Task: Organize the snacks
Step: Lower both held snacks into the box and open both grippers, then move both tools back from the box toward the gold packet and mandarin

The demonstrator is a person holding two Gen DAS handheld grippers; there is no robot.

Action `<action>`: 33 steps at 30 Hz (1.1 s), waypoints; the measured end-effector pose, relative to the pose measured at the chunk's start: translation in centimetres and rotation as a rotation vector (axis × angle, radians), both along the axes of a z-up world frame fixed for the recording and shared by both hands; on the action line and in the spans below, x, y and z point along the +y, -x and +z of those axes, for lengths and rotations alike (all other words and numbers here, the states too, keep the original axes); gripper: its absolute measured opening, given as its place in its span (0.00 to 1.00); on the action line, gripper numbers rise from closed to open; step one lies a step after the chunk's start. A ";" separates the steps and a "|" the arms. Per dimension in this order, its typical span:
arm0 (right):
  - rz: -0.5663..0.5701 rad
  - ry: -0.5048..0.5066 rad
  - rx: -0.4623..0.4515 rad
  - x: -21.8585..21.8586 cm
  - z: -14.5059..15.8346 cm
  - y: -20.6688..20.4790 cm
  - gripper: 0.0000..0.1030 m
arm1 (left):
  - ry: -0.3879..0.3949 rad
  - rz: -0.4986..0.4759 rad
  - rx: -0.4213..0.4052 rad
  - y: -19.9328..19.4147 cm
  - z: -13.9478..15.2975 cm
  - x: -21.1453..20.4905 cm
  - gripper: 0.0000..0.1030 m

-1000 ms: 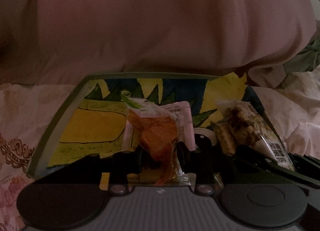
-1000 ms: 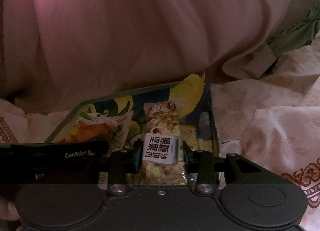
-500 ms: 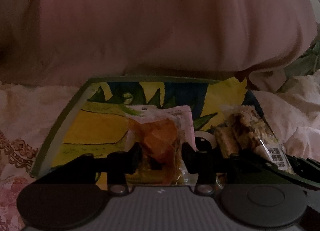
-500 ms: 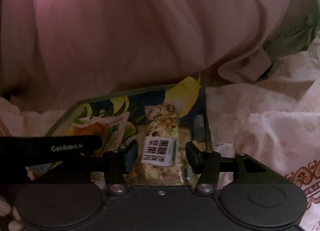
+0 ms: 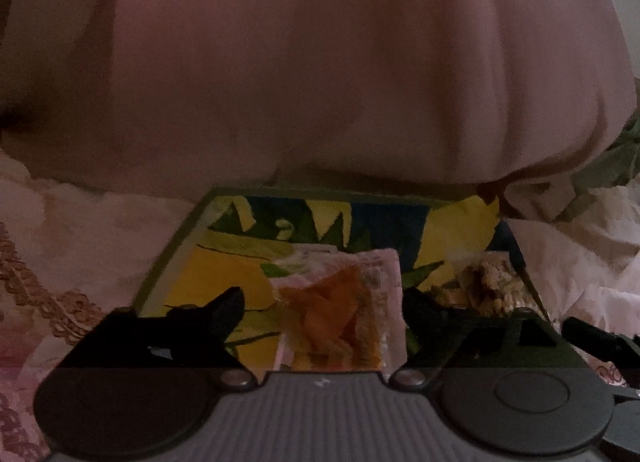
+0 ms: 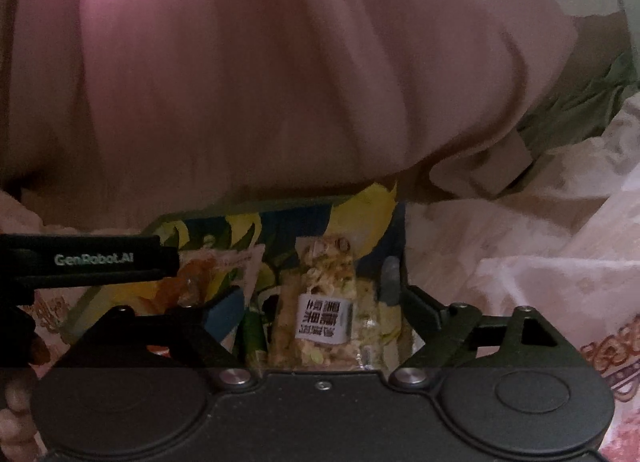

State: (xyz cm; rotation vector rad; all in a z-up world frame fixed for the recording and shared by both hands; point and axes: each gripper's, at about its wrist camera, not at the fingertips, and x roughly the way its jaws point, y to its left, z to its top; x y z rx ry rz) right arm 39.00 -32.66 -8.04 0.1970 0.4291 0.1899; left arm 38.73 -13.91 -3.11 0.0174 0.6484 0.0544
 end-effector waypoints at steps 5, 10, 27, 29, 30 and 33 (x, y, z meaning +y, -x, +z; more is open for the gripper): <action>-0.020 -0.051 -0.035 -1.3 1.7 2.0 0.99 | 0.004 0.029 -0.049 1.8 2.1 0.6 0.99; -0.041 -0.066 -0.069 -2.4 3.4 4.3 0.99 | 0.014 0.035 -0.085 3.9 4.3 1.2 0.99; -0.074 0.015 -0.136 -3.2 5.4 14.5 0.99 | 0.039 0.050 -0.138 13.4 8.1 3.8 1.00; -0.078 0.026 -0.140 -2.9 5.4 15.3 0.99 | 0.040 0.043 -0.133 14.6 7.9 4.1 1.00; -0.079 0.028 -0.144 -2.7 5.4 15.9 0.99 | 0.039 0.040 -0.134 15.2 7.9 4.3 1.00; -0.079 0.034 -0.150 -2.5 5.4 17.4 0.99 | 0.040 0.037 -0.140 17.0 7.7 4.8 1.00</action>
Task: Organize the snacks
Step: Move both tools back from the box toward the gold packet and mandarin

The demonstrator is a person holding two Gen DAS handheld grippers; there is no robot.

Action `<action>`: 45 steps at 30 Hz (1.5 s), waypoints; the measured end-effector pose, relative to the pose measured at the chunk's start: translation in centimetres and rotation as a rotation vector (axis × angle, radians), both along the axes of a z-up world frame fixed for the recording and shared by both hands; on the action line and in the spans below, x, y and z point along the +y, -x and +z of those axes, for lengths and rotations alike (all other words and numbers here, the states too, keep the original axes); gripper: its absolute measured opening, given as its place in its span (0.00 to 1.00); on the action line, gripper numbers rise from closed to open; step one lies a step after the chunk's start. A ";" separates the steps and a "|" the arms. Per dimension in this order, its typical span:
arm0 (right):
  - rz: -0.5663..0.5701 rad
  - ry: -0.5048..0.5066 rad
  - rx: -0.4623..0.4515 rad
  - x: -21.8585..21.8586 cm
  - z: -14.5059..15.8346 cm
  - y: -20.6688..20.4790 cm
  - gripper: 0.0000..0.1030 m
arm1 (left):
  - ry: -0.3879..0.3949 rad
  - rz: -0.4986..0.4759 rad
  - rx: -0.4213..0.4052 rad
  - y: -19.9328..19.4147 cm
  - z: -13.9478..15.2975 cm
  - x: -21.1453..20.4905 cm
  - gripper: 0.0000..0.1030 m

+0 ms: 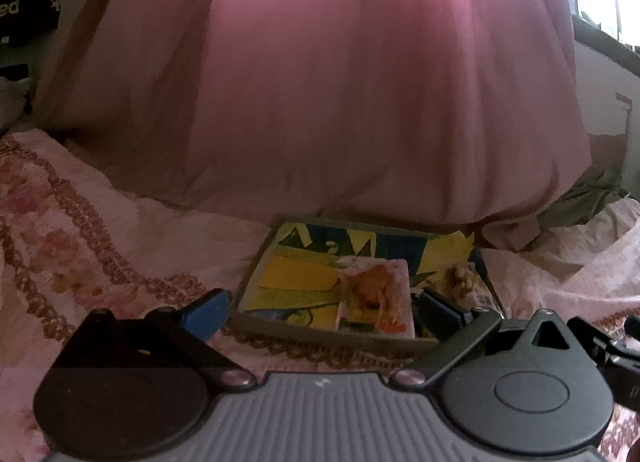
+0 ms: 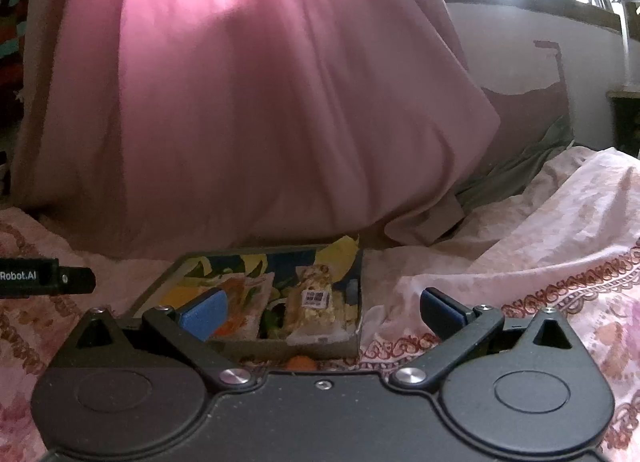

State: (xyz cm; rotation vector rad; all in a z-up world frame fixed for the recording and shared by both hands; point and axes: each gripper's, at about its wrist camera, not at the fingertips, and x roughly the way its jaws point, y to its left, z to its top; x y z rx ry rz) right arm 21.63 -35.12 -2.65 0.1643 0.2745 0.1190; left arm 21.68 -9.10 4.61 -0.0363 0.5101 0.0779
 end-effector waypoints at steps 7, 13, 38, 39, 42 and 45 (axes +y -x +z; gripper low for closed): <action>0.032 0.029 0.063 0.8 -1.6 3.2 0.99 | 0.013 0.004 0.012 3.5 -1.3 1.7 1.00; 0.062 0.086 0.177 2.2 -3.6 5.0 0.99 | 0.029 0.006 0.062 5.4 -3.6 2.6 1.00; 0.046 0.180 0.365 3.4 -7.2 -0.1 0.99 | 0.025 -0.037 0.295 3.7 -11.9 1.6 1.00; 0.043 0.168 0.351 3.2 -7.2 -0.4 0.99 | 0.028 -0.040 0.296 3.3 -12.1 1.5 1.00; 0.037 0.144 0.339 2.6 -7.7 -1.3 0.99 | 0.042 -0.042 0.298 2.3 -12.5 1.1 1.00; 0.026 0.133 0.358 2.1 -8.4 -2.2 0.99 | 0.068 -0.046 0.307 1.0 -12.9 0.5 1.00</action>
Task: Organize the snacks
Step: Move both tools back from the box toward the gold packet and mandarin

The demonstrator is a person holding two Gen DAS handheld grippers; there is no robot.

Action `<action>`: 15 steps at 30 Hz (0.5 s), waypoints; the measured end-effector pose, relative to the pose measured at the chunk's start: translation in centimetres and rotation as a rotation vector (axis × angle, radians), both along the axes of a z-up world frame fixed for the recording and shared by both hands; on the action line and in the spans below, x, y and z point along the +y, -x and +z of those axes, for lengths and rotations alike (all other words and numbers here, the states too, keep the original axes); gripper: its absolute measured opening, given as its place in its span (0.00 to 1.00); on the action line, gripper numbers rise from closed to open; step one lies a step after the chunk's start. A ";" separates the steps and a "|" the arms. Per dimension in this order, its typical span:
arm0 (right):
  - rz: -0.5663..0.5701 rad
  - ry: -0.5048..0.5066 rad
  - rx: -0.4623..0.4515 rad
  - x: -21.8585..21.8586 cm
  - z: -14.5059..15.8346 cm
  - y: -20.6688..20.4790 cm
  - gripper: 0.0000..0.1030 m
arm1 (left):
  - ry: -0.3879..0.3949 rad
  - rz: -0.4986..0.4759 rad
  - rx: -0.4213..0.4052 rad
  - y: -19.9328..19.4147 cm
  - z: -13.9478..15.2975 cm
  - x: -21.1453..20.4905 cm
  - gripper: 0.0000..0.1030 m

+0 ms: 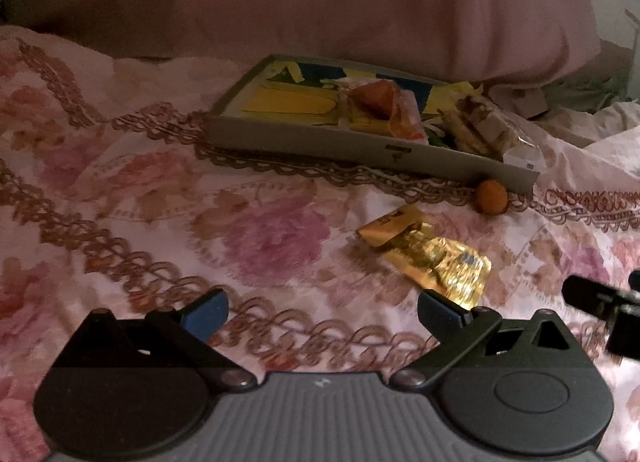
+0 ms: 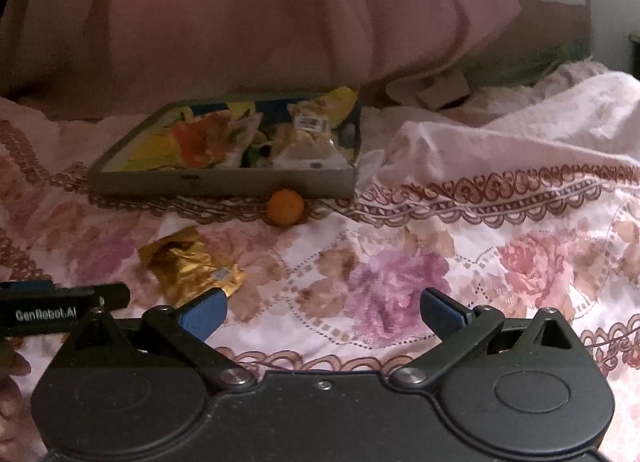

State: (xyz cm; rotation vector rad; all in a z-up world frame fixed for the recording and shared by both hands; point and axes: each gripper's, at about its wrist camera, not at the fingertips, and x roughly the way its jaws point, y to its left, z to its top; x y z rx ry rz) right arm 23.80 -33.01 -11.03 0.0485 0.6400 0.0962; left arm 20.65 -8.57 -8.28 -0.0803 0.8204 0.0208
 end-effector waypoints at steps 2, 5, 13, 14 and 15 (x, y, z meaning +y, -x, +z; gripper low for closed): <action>-0.010 -0.005 0.009 -0.3 -0.4 -0.5 0.99 | 0.008 -0.004 -0.004 -0.8 -0.2 -0.4 0.99; -0.023 -0.025 0.008 -0.8 -0.6 -1.3 0.99 | 0.014 -0.012 -0.011 -1.7 -0.6 -1.0 1.00; -0.015 -0.085 -0.045 -1.5 -0.7 -4.6 0.99 | 0.005 -0.006 -0.018 -3.4 -1.4 -2.6 0.99; -0.016 -0.099 -0.047 -1.6 -0.9 -5.1 0.99 | -0.011 -0.009 -0.020 -3.6 -1.5 -2.9 0.99; -0.016 -0.108 -0.048 -1.7 -0.9 -5.4 0.99 | -0.022 -0.014 -0.019 -3.8 -1.5 -3.1 0.99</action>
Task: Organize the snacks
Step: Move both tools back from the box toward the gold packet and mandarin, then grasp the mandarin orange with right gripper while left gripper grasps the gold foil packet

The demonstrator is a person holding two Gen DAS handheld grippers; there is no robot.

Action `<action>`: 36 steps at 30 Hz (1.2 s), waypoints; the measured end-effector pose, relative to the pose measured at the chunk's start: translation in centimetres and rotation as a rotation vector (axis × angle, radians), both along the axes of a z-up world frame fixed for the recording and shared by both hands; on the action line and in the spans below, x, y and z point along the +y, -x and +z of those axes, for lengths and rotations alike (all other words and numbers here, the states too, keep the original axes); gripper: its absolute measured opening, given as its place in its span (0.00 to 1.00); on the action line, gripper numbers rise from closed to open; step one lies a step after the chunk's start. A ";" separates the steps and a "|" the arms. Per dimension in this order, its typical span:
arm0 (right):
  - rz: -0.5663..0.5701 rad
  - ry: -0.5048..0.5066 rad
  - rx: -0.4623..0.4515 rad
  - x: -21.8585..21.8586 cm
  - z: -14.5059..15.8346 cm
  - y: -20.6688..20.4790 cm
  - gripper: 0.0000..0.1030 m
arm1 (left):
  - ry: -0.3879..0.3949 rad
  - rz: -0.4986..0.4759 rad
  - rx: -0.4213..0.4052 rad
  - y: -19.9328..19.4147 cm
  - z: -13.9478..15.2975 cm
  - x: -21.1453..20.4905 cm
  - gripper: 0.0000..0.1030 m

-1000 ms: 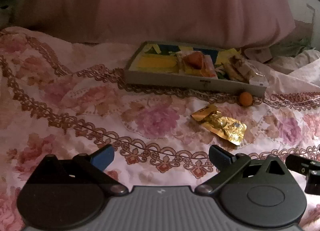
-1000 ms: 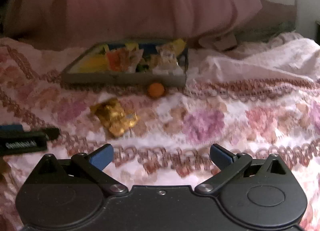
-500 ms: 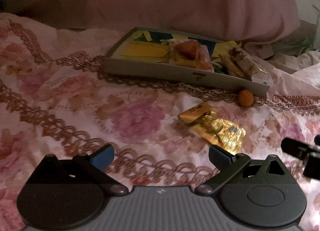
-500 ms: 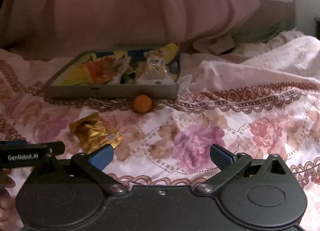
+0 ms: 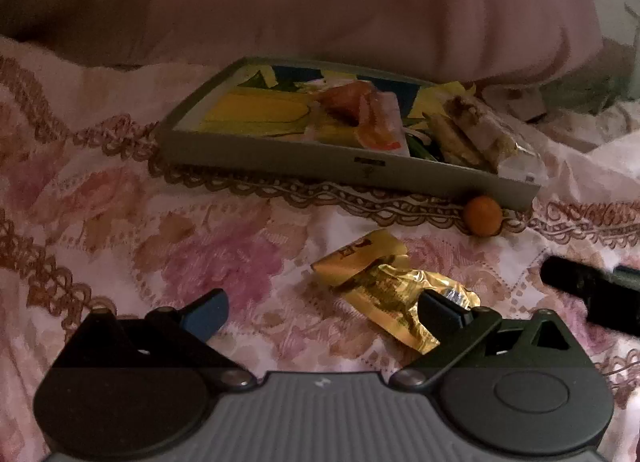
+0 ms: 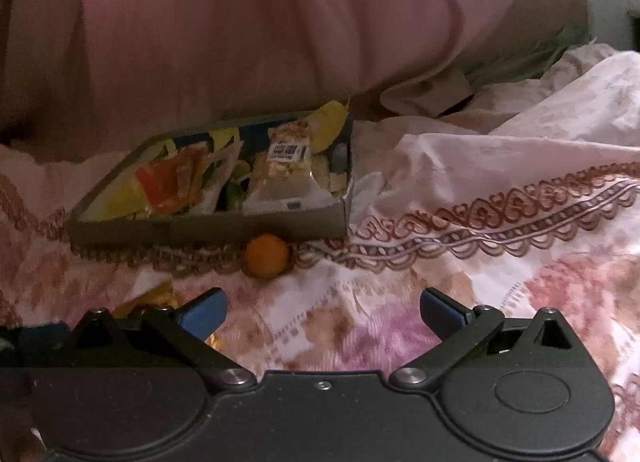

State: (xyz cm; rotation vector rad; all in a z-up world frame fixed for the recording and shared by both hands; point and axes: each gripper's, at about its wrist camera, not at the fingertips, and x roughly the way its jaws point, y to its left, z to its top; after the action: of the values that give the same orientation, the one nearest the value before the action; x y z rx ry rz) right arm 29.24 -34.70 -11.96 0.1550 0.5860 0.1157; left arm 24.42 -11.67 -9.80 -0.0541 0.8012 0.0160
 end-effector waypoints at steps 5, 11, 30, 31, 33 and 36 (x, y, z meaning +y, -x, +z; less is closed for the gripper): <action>0.007 -0.015 0.001 0.0 -0.7 -1.8 0.99 | -0.032 -0.016 0.011 -0.8 -0.6 -0.8 0.99; 0.029 -0.029 0.003 -0.1 -1.3 -3.2 0.99 | 0.002 -0.020 0.024 -1.3 -1.3 -1.2 0.99; 0.183 0.008 -0.053 2.7 -2.0 -5.5 0.71 | 0.031 -0.067 -0.025 -1.4 -1.7 -2.1 0.89; 0.183 0.012 -0.048 2.9 -2.1 -5.7 0.70 | 0.033 -0.071 -0.030 -1.2 -1.7 -1.9 0.88; 0.183 0.024 -0.038 3.3 -2.2 -6.0 0.69 | 0.034 -0.078 -0.038 -1.0 -1.6 -1.8 0.83; 0.183 0.049 -0.042 3.8 -2.3 -6.2 0.69 | 0.033 -0.081 -0.037 -1.0 -1.6 -1.6 0.82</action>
State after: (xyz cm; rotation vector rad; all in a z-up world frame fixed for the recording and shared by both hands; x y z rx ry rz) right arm 35.43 -30.88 -14.28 0.0510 0.5595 0.2809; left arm 25.46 -13.32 -11.45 -0.0531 0.7666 -0.0752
